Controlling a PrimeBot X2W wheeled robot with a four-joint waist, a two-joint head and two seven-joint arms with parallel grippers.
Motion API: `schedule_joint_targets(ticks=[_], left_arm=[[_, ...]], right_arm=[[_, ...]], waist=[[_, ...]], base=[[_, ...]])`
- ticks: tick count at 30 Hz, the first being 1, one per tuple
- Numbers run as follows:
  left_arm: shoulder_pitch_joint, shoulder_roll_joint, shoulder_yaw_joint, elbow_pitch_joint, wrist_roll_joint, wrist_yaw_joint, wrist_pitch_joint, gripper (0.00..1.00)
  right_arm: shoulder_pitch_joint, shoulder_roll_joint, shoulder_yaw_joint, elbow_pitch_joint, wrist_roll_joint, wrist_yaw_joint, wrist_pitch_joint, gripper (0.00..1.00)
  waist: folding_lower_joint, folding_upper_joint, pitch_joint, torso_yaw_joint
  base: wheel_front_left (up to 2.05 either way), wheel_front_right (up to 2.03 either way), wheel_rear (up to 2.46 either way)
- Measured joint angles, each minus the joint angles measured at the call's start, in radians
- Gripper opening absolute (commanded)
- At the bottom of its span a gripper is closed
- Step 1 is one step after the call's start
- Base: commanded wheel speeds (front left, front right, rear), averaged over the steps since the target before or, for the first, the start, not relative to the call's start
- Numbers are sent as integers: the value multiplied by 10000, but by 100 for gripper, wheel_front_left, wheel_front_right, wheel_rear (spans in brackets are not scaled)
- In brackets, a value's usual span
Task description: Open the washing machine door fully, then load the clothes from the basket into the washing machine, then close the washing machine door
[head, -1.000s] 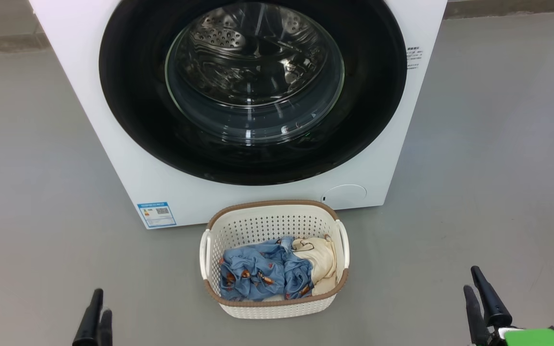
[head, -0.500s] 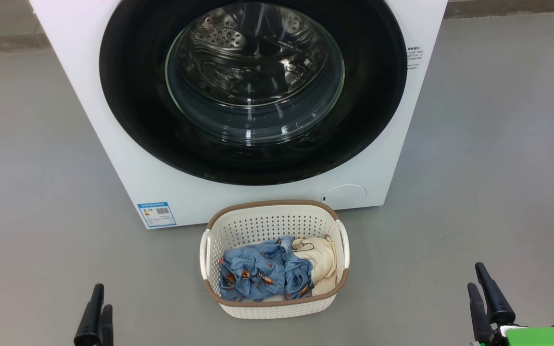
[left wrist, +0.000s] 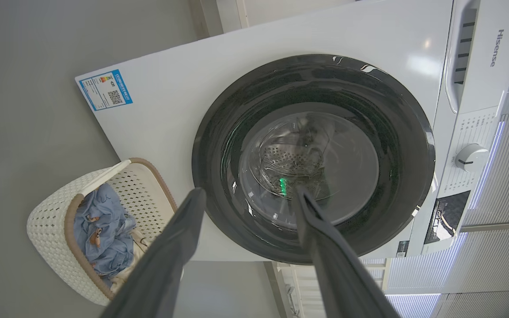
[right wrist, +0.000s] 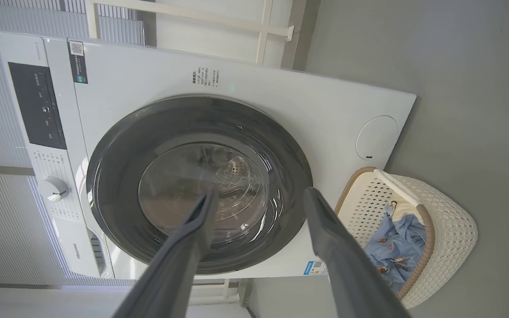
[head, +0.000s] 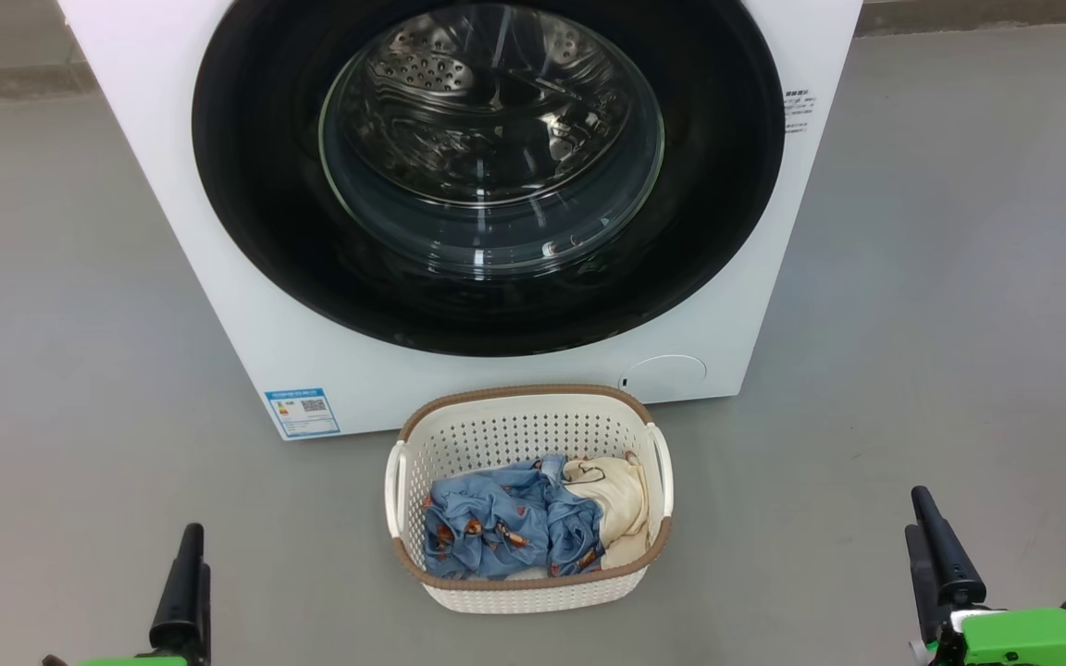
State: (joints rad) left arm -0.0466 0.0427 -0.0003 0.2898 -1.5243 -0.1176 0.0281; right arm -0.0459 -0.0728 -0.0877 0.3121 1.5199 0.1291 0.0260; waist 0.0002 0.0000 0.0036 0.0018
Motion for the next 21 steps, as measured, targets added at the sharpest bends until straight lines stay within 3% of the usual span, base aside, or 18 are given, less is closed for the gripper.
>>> schedule_joint_targets(ticks=[9,21], left_arm=[[-28,96,-54,-61,1396,0,-222,100],[-60,92,-46,-288,3971,-2,-604,100]], right_arm=[[-22,-182,146,109,-1212,0,-288,100],[-213,-207,96,125,-4025,0,-646,100]], waist=[[-1,0,-7,-1],[-1,0,-9,-4]], base=[[0,0,0],[0,0,0]])
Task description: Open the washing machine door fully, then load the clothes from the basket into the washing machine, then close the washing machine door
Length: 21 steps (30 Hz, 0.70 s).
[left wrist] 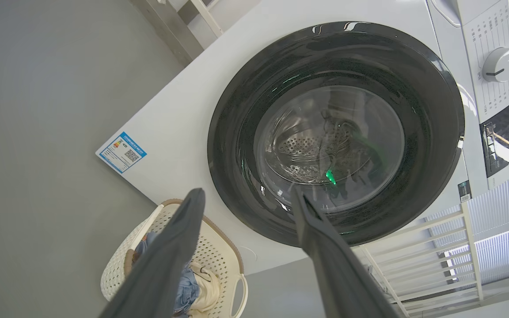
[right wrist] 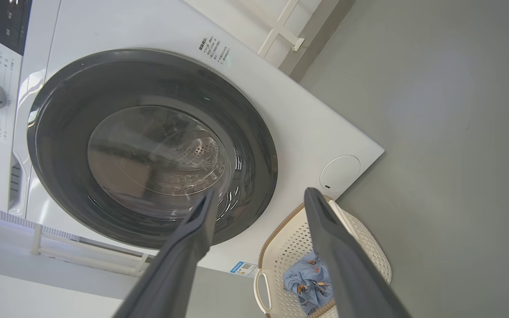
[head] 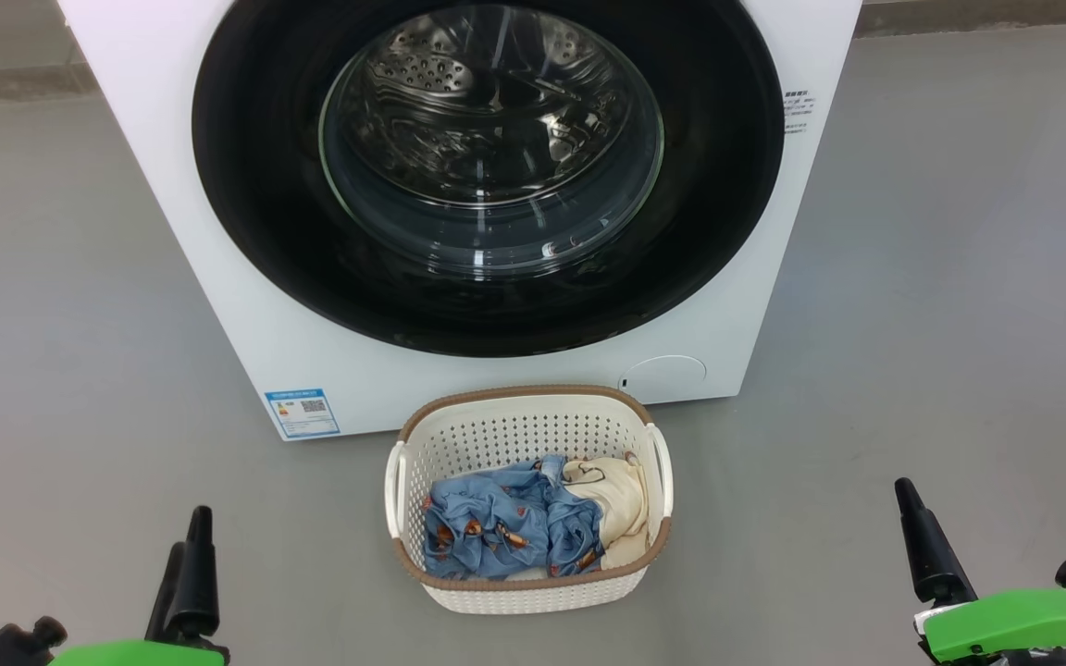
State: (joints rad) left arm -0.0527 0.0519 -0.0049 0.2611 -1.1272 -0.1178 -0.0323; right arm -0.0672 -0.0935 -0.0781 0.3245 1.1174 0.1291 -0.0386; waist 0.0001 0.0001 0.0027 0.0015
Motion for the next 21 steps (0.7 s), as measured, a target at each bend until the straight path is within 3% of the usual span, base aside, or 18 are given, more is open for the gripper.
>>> schedule_joint_targets(ticks=[21], left_arm=[[-46,2,-178,-81,3797,-10,-619,100]], right_arm=[[-162,2,2,-25,-4021,0,-575,100]], waist=[[0,0,3,-34]], base=[[0,0,0]])
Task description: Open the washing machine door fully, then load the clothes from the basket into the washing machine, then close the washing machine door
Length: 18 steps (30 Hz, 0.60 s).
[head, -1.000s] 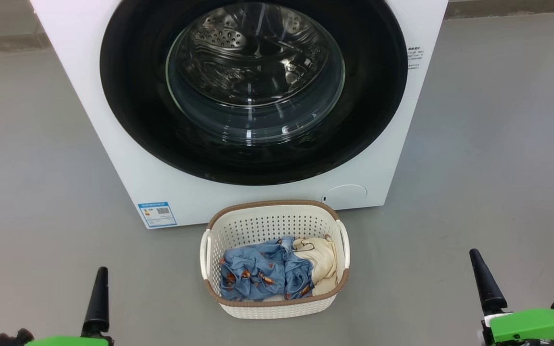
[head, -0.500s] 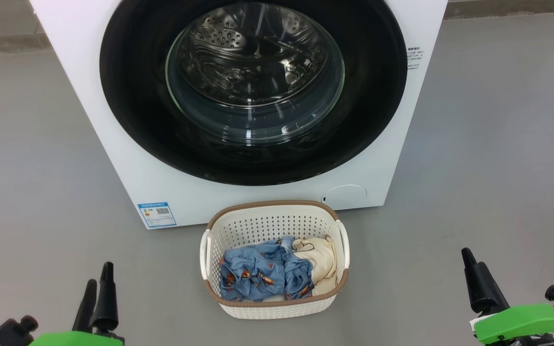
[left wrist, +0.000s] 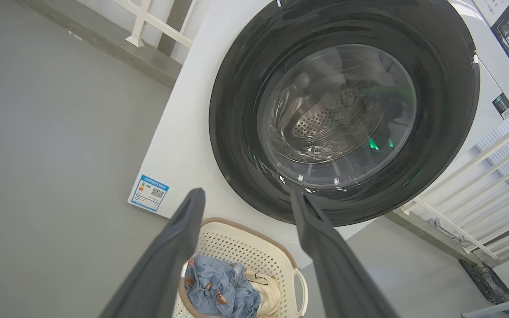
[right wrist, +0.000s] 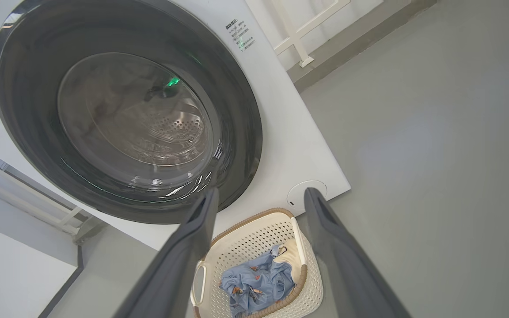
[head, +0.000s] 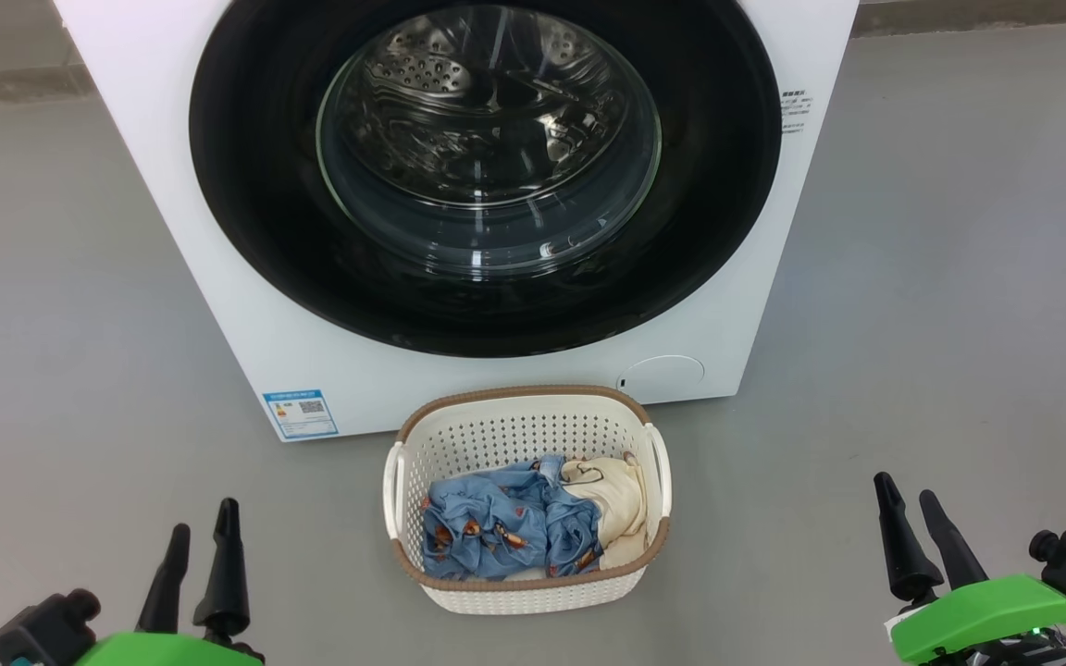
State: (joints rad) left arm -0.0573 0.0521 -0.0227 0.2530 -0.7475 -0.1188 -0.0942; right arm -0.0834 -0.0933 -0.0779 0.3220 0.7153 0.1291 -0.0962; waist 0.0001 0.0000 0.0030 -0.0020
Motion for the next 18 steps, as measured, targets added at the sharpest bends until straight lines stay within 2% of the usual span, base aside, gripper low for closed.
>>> schedule_joint_targets(ticks=[18], left_arm=[[-141,88,-288,-6,2176,-13,-500,100]], right_arm=[[-233,-2,46,238,-2449,0,-495,100]], waist=[[0,0,-6,-13]], base=[[0,0,0]])
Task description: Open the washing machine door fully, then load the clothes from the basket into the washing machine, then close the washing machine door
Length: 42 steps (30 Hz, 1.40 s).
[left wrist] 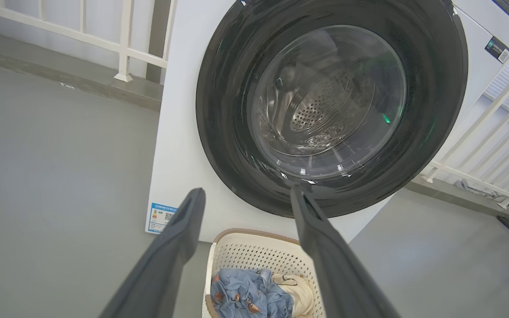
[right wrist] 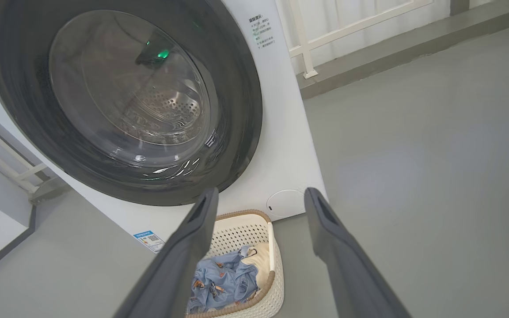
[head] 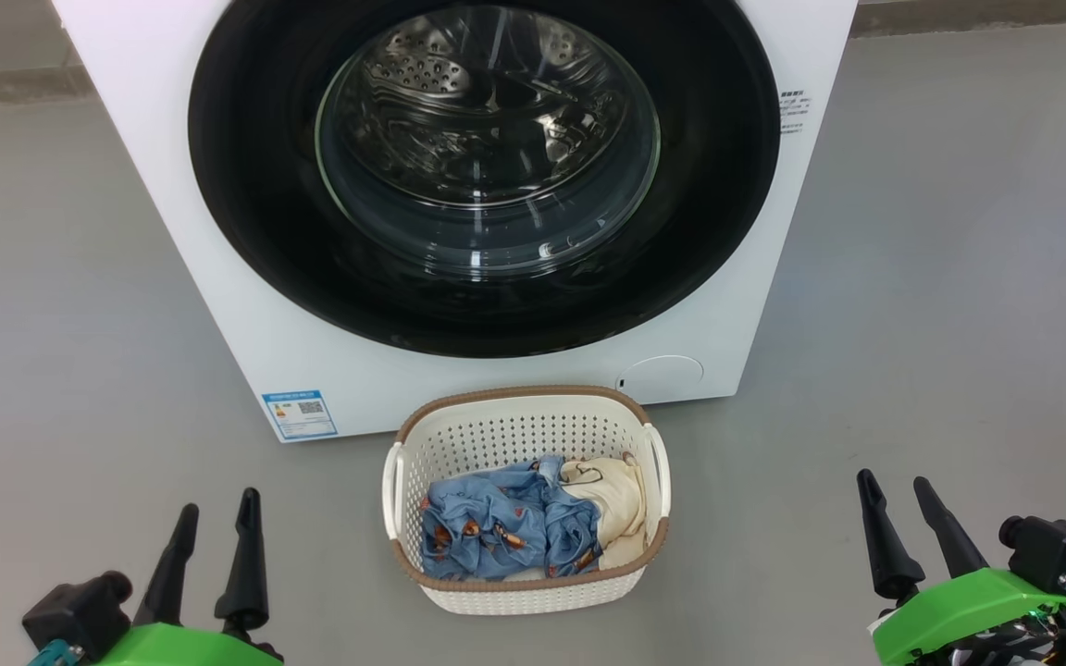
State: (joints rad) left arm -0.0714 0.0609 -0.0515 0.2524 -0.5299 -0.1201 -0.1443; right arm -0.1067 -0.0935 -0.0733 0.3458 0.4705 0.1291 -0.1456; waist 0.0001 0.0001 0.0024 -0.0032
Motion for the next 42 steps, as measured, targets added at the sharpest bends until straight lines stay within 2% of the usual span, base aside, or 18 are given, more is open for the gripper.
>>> schedule_joint_targets(ticks=[22,28,37,42], left_arm=[[-221,29,-188,351,2341,-67,-675,100],[-253,15,-184,399,2665,-71,-809,100],[-383,12,-167,535,3584,-73,-1057,100],[-385,-2,-142,673,3647,-73,-1081,100]], right_arm=[[-238,-69,127,228,-2821,0,-648,100],[-403,-67,127,221,-3544,0,-821,100],[-442,-69,113,244,-4297,0,-1034,100],[-442,-54,73,245,-4324,0,-1039,100]], waist=[[0,0,85,-29],[0,0,115,-25],[0,0,120,-17],[0,0,98,-19]], base=[[0,0,0],[0,0,0],[0,0,0],[0,0,0]])
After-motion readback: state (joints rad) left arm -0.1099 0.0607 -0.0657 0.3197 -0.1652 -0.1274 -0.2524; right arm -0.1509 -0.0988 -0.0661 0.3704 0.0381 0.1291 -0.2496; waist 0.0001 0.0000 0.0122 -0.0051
